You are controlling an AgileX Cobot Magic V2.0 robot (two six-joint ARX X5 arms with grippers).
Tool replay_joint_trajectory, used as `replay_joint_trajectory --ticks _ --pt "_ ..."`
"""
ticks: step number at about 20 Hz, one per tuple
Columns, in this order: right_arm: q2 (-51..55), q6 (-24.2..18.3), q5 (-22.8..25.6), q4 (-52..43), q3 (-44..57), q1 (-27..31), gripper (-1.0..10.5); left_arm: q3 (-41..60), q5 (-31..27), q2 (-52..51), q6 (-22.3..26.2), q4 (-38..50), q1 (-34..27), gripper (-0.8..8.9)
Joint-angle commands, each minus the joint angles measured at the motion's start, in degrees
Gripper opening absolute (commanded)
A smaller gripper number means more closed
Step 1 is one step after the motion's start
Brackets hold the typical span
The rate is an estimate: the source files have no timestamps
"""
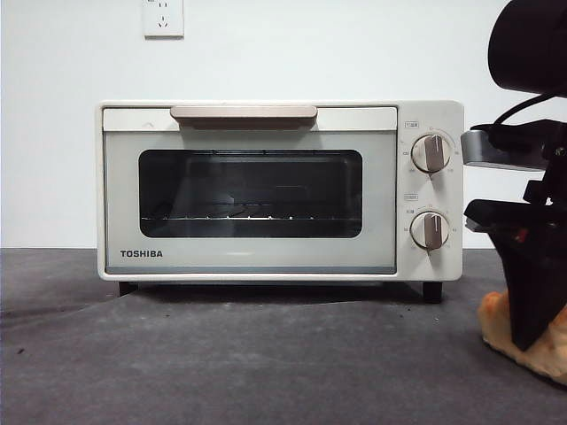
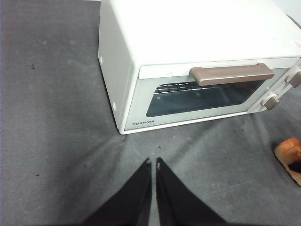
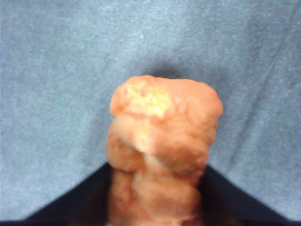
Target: The left arm flap open the oven, the right arm pick bread and place it into oven, the left arm flap close the oven
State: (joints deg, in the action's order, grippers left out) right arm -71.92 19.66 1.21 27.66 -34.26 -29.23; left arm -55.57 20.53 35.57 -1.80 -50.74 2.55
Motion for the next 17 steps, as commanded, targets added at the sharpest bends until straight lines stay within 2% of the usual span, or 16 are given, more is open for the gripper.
replay_joint_trajectory --ticks 1,9,17 --pt "0.74 0.55 -0.37 -0.57 -0.33 -0.39 1.7 -1.38 0.17 0.33 0.96 0.74 0.33 0.17" --pt "15.93 0.55 -1.9 5.25 -0.35 -0.44 1.7 -1.4 1.07 5.11 -1.77 7.37 6.45 0.17" --pt "30.6 0.94 -2.71 14.73 -4.72 -0.44 1.7 -3.28 0.0 21.07 -3.63 24.09 18.49 0.17"
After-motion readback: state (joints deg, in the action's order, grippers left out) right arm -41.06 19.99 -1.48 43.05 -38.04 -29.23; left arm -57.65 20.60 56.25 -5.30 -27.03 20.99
